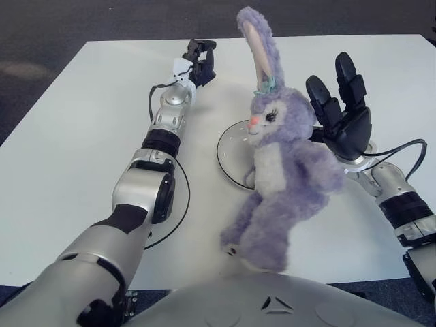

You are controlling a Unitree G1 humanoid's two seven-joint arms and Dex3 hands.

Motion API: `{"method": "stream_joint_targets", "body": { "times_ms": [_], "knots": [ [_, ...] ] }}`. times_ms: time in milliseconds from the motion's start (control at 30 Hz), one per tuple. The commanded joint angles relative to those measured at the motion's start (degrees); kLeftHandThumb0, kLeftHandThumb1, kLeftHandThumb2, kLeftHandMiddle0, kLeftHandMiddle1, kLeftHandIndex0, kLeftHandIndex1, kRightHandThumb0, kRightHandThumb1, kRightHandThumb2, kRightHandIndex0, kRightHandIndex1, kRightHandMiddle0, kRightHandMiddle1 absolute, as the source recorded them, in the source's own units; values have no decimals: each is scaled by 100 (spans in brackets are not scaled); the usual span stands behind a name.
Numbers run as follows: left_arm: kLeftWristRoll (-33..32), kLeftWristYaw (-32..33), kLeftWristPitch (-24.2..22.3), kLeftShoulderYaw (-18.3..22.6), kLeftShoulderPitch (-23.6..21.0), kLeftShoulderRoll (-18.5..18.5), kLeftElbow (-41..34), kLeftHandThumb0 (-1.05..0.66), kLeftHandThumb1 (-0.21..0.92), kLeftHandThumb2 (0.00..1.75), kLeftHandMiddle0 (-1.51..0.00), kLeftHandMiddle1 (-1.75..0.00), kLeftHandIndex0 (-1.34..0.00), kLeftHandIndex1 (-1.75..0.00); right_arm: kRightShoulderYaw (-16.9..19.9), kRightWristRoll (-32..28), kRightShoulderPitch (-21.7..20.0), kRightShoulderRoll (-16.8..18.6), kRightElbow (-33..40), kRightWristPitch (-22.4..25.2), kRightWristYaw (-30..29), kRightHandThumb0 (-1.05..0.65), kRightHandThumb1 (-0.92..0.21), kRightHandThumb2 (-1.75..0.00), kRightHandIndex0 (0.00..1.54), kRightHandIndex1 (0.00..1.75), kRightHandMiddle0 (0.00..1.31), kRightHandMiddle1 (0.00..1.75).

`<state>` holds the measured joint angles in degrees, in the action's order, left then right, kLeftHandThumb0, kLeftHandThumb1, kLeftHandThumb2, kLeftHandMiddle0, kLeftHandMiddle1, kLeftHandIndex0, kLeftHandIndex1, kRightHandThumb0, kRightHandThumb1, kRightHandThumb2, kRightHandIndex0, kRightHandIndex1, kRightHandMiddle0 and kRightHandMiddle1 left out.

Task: Put the doll into the plate.

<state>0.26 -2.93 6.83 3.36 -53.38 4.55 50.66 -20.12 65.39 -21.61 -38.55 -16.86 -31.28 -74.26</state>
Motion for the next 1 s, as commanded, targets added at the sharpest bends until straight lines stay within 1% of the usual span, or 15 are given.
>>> {"method": "stream_joint_targets", "body": {
  "times_ms": [0,400,467,500,533,567,600,633,667,700,733,800,833,933,967],
  "knots": [
    [1,8,79,9,11,12,43,-42,92,82,-2,-92,0,-95,115,-110,64,-129,129,-44,123,-105,-92,-84,0,0,0,19],
    [72,45,135,-42,39,17,33,-45,92,80,-6,-93,0,-95,261,-168,181,-382,176,-188,482,-105,-92,-88,0,0,0,17],
    [74,47,156,-40,39,20,49,-44,92,80,-11,-96,0,-96,291,-160,206,-449,168,-177,556,-105,-92,-86,1,0,0,20],
    [68,42,166,-34,30,23,68,-44,92,81,-13,-98,0,-101,307,-154,213,-479,148,-164,582,-104,-92,-85,3,1,0,24],
    [64,37,173,-29,22,24,81,-43,91,82,-17,-104,0,-117,319,-151,218,-492,135,-157,598,-102,-92,-81,7,4,0,36],
    [60,35,178,-26,17,26,91,-42,91,84,-19,-109,0,-128,328,-150,222,-499,130,-153,610,-101,-92,-78,11,5,0,45],
    [29,2,199,-5,14,23,110,-42,91,84,-19,-111,0,-131,337,-134,219,-485,119,-124,587,-101,-92,-77,12,6,0,48],
    [7,-19,214,8,12,18,121,-39,91,73,-25,-118,-6,-147,345,-124,219,-477,113,-105,567,-96,-92,-73,17,14,0,72],
    [-32,-59,242,32,14,10,134,-38,91,69,-28,-121,-9,-152,351,-101,214,-463,93,-62,537,-94,-92,-71,17,21,0,81],
    [-57,-85,262,47,14,5,145,-37,92,63,-31,-128,-12,-160,355,-86,211,-455,80,-32,518,-89,-92,-67,16,42,0,101],
    [-83,-115,288,62,19,1,152,-36,92,59,-34,-132,-15,-166,357,-65,207,-445,66,15,508,-86,-92,-64,14,56,0,114],
    [-118,-165,328,82,30,-3,156,-35,92,56,-36,-139,-17,-170,359,-18,205,-431,55,121,494,-81,-92,-60,13,77,0,131],
    [-127,-184,342,89,34,-7,154,-23,90,56,-37,-143,-14,-172,360,3,205,-431,54,172,486,-76,-91,-59,14,89,3,141],
    [-139,-223,363,95,56,-10,131,-8,84,60,-40,-147,-12,-174,356,31,210,-434,48,291,484,-70,-87,-62,16,110,6,155],
    [-142,-230,367,94,61,-9,127,-6,83,62,-41,-148,-13,-174,350,30,211,-436,47,315,486,-68,-86,-63,16,112,7,157]
  ]
}}
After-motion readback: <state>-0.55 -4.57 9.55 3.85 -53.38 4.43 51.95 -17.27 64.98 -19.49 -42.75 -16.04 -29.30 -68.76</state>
